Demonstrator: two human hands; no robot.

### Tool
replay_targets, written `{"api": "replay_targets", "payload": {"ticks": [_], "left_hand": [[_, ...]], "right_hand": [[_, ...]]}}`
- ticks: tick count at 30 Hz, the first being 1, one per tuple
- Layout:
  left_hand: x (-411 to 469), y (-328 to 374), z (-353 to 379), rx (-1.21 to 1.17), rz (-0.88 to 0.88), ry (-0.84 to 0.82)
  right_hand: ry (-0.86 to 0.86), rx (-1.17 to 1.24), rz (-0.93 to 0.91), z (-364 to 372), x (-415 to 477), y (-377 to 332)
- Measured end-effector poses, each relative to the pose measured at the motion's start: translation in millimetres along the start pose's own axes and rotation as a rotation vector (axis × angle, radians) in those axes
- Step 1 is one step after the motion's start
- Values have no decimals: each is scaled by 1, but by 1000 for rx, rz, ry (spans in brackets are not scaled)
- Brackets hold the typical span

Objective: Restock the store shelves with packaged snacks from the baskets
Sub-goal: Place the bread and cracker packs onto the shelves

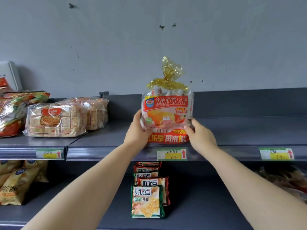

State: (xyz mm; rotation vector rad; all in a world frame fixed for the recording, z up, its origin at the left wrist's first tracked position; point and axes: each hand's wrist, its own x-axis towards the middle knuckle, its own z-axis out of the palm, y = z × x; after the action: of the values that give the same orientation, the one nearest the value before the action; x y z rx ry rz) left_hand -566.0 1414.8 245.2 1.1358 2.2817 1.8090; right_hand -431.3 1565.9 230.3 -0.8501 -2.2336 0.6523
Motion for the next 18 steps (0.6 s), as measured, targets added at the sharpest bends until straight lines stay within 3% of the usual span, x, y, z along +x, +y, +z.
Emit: {"api": "replay_targets", "payload": {"ticks": [6, 10, 13, 18], "left_hand": [[10, -8, 5, 12, 2, 27], [16, -13, 5, 302, 11, 75], [33, -14, 4, 419, -64, 58], [81, -15, 17, 393, -145, 70]], "right_hand": [[43, -31, -31, 2, 2, 0], [119, -19, -60, 5, 14, 0], [39, 26, -70, 8, 33, -6], [-105, 47, -69, 21, 78, -11]]}}
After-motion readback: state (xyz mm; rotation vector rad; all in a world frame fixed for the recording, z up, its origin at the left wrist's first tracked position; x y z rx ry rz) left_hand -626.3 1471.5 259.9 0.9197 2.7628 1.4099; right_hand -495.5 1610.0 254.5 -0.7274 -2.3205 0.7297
